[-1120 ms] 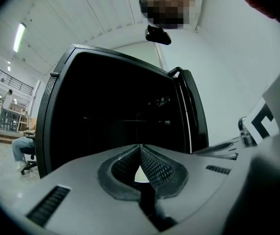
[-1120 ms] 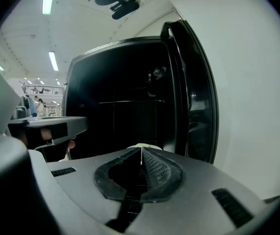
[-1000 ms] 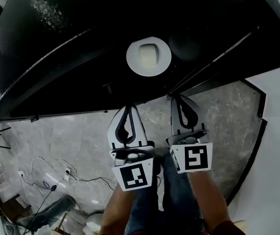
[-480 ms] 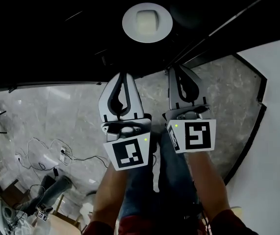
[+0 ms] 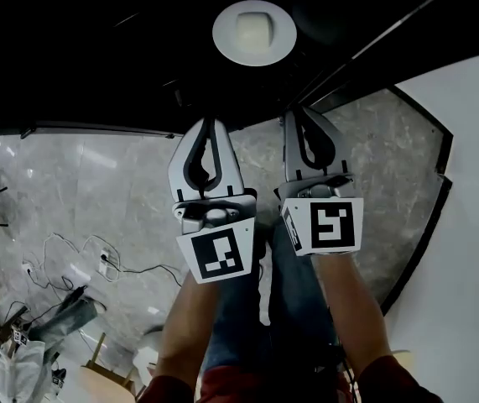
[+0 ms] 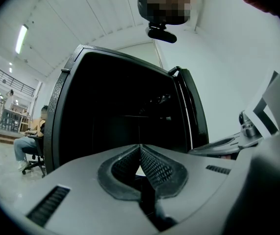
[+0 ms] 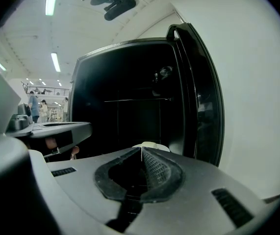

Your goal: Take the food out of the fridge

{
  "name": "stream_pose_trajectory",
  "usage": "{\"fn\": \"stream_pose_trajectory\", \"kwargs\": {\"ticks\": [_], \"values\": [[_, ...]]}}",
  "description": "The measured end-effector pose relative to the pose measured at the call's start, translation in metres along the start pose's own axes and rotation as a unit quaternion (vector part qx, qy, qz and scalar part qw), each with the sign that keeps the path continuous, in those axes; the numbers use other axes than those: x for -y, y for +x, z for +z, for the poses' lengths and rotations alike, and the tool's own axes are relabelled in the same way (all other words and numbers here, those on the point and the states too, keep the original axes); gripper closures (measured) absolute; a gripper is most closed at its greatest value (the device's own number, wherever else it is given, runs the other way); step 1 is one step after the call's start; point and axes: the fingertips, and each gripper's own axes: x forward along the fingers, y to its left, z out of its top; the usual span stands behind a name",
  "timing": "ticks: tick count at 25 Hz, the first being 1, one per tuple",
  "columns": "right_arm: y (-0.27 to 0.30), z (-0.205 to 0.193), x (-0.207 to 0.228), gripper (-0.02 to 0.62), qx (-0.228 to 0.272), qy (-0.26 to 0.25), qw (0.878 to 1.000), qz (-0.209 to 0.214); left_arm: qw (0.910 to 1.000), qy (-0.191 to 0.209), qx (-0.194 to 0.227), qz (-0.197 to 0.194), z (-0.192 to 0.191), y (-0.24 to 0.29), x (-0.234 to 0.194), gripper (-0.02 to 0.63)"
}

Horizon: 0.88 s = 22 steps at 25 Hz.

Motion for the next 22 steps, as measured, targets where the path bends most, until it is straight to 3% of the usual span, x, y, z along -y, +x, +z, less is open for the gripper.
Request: {"fn": "stream_pose_trajectory", "kwargs": {"ticks": [5,12,22], "values": [[0.001,-0.004,-0.007,0.572,-0.003,0.016,1.0,0.004,1.0,-0.002,-0.001,0.003,-0.001,-0.004,-0.007,0.592],[0.01,-0.015,-0.005,0.571,-0.006,0.119,0.993,0.001,1.0,0.002,0.0,0.009,-0.004,-0.007,-0.019,0.592],[0.035,-0.028,0.0,0.571,-0.013,0.292,0.956,0.017,0.9999,0.004,0.0,0.012,-0.005,-0.009,-0.024,0.592]]}}
